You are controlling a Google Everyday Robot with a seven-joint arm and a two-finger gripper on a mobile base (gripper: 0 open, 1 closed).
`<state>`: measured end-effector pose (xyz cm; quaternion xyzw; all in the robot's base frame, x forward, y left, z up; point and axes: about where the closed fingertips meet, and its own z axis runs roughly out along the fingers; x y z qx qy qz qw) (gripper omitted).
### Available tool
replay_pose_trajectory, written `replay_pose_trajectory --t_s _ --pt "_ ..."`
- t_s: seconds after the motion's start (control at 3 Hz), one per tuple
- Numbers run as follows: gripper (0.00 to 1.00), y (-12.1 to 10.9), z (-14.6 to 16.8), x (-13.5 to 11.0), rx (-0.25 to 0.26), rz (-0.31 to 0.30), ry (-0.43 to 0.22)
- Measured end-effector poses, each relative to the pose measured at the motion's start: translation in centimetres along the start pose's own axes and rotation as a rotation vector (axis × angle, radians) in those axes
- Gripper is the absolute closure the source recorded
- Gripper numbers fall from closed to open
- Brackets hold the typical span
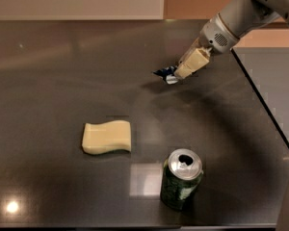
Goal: Pick rxbar blueberry
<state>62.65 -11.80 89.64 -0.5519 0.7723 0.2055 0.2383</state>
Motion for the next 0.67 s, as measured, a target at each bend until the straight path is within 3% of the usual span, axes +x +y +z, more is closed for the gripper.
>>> replay_pose_trajectory --t_s 0.33,0.67 --pt "1.00 1.69 -2.09 -2.70 -0.054 -0.005 -0.010" --pt "1.00 1.72 -2.12 -2.73 -0.055 -0.005 -0.009"
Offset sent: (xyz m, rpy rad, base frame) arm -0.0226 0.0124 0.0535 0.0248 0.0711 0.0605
